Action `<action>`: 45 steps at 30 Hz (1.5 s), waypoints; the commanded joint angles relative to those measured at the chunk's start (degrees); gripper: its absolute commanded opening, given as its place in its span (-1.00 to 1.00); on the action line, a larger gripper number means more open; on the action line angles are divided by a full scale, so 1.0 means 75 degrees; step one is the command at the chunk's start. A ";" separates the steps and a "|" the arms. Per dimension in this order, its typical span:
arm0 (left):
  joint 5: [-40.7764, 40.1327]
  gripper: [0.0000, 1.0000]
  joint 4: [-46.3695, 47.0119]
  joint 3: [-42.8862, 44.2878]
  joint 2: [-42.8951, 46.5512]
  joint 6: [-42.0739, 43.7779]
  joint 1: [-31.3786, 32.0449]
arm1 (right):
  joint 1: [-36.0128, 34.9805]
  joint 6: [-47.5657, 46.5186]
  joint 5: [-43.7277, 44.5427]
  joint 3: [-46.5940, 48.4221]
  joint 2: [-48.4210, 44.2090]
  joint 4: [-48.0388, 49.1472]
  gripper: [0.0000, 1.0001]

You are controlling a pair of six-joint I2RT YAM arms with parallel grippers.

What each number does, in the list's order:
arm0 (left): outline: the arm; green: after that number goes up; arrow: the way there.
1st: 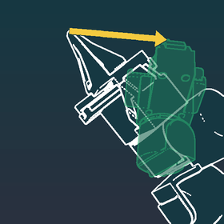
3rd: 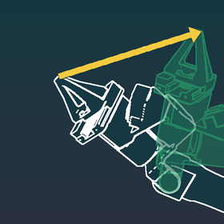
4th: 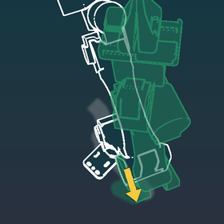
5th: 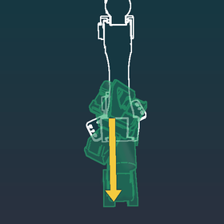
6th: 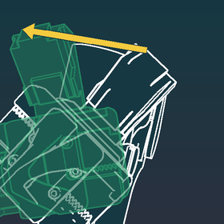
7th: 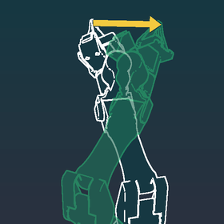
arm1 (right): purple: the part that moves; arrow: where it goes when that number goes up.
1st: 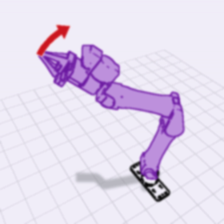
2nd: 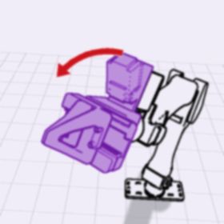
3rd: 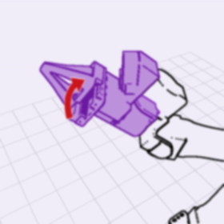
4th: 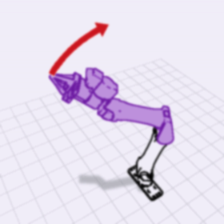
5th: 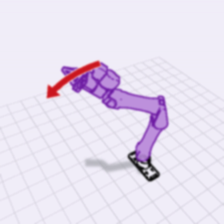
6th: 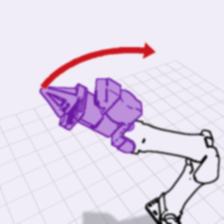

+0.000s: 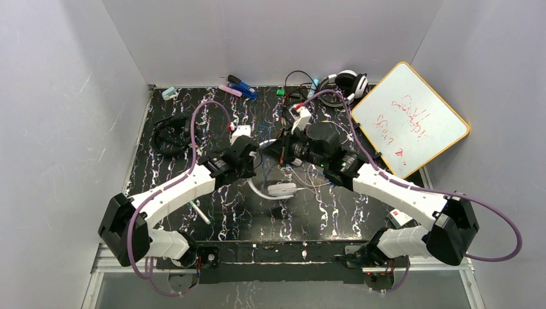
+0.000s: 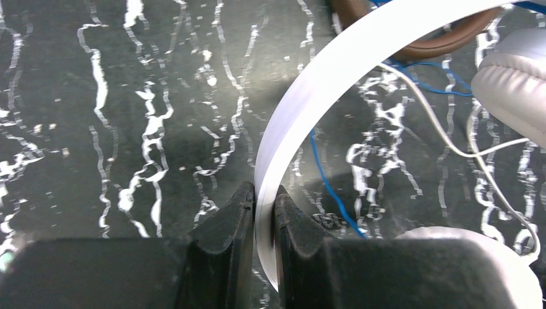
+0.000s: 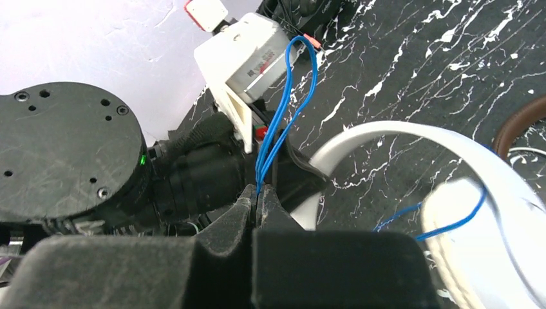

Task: Wrap the headphones
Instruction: Pick up the headphones from the center of the board.

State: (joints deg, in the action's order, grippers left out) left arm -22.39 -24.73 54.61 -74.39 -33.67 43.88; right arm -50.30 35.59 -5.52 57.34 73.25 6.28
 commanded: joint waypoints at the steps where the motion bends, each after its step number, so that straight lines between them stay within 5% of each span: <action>1: 0.0486 -1.00 0.0632 0.0590 -0.0011 -0.0726 0.0167 | -0.0159 -0.0165 0.0386 0.0451 0.0088 0.0551 -0.97; 8: 0.0408 -0.98 0.0684 0.0668 0.0231 -0.0999 0.0160 | -0.0131 -0.0370 0.2299 0.0132 -0.0546 -0.0185 -0.97; 16: 0.0866 -0.97 0.1345 0.0915 0.0068 -0.0854 0.0155 | 0.0112 -0.1534 -0.1903 0.0772 -0.0080 -0.0623 -0.97; 19: 0.0424 -0.96 0.1254 0.1325 0.0071 -0.0355 0.0158 | 0.0132 -0.1535 -0.2429 0.0796 -0.0061 -0.0924 -0.97; 23: -0.0810 -0.92 0.0245 0.2043 0.0149 0.0341 0.0150 | 0.0191 -0.1760 -0.0819 0.0619 -0.0889 -0.1763 -0.97; 30: -0.1953 -0.88 -0.1576 0.2785 0.0496 0.1190 0.0098 | 0.0478 -0.1766 0.4968 -0.0174 -0.2313 -0.2455 -0.97; 39: -0.2330 -0.84 -0.3466 0.5156 0.0311 0.1563 -0.0367 | 0.0844 -0.1773 0.6853 -0.1020 -0.2319 -0.1714 -0.97; 45: -0.2081 -0.86 -0.4528 0.6496 0.0087 0.1642 -0.0441 | 0.2316 -0.0829 0.5208 -0.0156 -0.0781 -0.2752 -0.97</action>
State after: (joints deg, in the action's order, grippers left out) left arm -36.62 -51.66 97.19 -73.54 -21.58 40.97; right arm -40.64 23.42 39.46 50.13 61.04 -9.80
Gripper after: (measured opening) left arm 0.116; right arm 0.031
